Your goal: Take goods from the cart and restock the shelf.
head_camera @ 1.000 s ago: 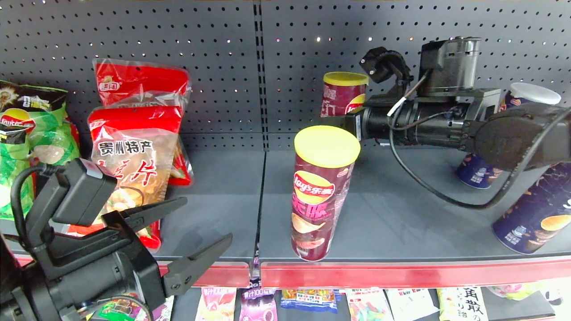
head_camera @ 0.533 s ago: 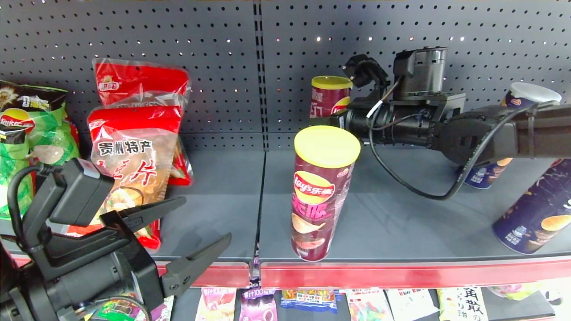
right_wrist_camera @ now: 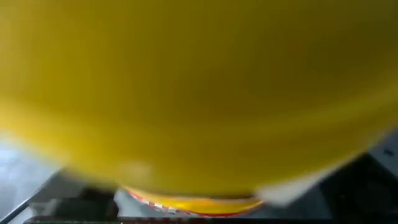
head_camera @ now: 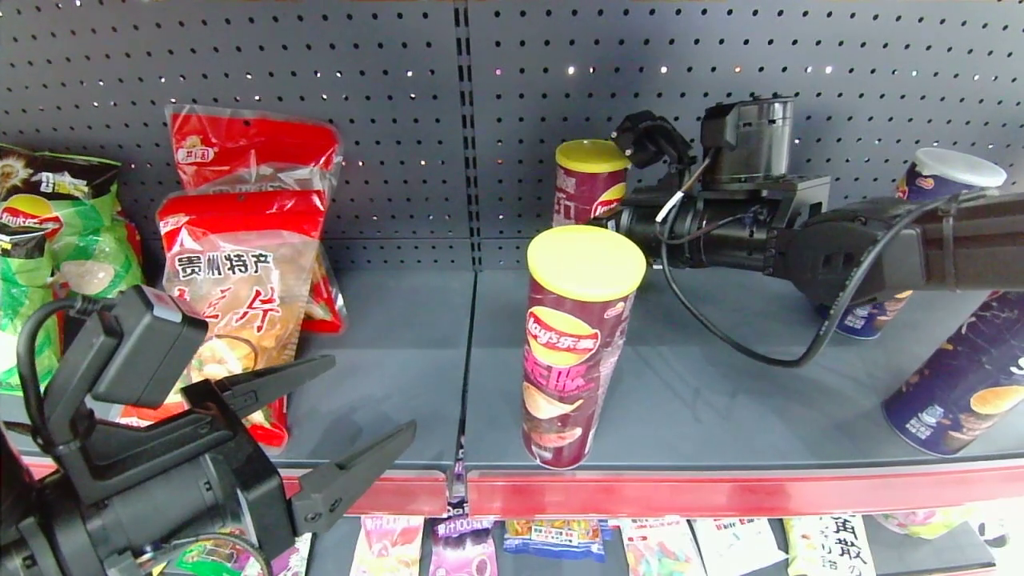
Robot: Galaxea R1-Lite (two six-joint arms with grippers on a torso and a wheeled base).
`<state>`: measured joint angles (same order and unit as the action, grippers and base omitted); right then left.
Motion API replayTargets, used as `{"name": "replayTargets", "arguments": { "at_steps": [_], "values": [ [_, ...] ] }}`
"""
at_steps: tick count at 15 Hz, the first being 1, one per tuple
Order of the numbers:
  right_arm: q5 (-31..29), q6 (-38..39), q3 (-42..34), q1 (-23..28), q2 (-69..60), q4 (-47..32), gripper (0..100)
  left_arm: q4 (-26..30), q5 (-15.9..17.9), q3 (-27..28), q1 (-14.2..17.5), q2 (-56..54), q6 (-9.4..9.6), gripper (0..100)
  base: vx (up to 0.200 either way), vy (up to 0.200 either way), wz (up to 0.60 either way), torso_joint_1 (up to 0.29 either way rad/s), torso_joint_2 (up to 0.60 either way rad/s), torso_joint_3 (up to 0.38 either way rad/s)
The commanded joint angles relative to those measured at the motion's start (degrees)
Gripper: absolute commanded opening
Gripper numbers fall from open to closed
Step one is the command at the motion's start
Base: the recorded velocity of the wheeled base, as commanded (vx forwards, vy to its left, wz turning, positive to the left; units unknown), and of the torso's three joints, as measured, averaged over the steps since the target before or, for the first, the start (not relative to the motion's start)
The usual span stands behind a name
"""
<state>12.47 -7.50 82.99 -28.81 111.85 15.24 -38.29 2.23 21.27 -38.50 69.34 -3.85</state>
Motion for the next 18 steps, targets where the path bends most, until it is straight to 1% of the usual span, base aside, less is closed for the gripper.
{"name": "replayTargets", "arguments": {
  "at_steps": [1, 6, 9, 11, 12, 14, 16, 18],
  "values": [
    [-0.2, 0.0, -3.4, 0.0, -3.1, 0.1, 100, 0.0, 0.1, 0.0, 0.0, 0.4, -0.01, 100, 0.000, 0.000, 0.00, 0.000, 0.00, 0.000],
    [-0.5, 0.0, -13.7, 0.0, -11.5, 0.1, 100, 0.0, 0.3, 0.1, 0.0, 1.3, -0.01, 100, 0.000, 0.000, 0.00, 0.000, 0.00, 0.000],
    [-1.7, 0.1, -19.2, 0.0, -16.0, 0.1, 100, 0.0, 0.3, 0.2, 0.0, 2.1, -0.01, 100, 0.000, 0.000, 0.00, 0.000, 0.00, 0.000],
    [-2.9, 0.0, -26.0, -0.1, -21.5, 0.1, 100, 0.0, 0.4, 0.5, 0.0, 3.5, -0.01, 100, 0.000, 0.000, 0.00, 0.000, 0.00, 0.000],
    [-3.3, 0.0, -28.9, -0.2, -24.0, 0.1, 100, 0.0, 0.4, 0.8, 0.3, 4.1, -0.01, 100, 0.000, 0.000, 0.00, 0.000, 0.00, 0.000],
    [-3.9, 0.0, -34.8, -0.7, -29.6, 0.1, 100, -0.1, 0.8, 2.1, 1.9, 5.8, 0.07, 100, 0.000, 0.000, 0.00, 0.000, 0.00, 0.000],
    [-3.9, 0.0, -39.3, -1.3, -34.3, 0.1, 100, -0.1, 0.9, 3.8, 3.4, 7.5, 0.16, 100, 0.000, 0.000, 0.00, 0.000, 0.00, 0.000],
    [-3.9, -0.1, -43.4, -2.5, -38.8, 0.1, 100, -0.1, 0.9, 5.4, 4.0, 8.9, 0.16, 100, 0.000, 0.000, 0.00, 0.000, 0.00, 0.000]
  ]
}}
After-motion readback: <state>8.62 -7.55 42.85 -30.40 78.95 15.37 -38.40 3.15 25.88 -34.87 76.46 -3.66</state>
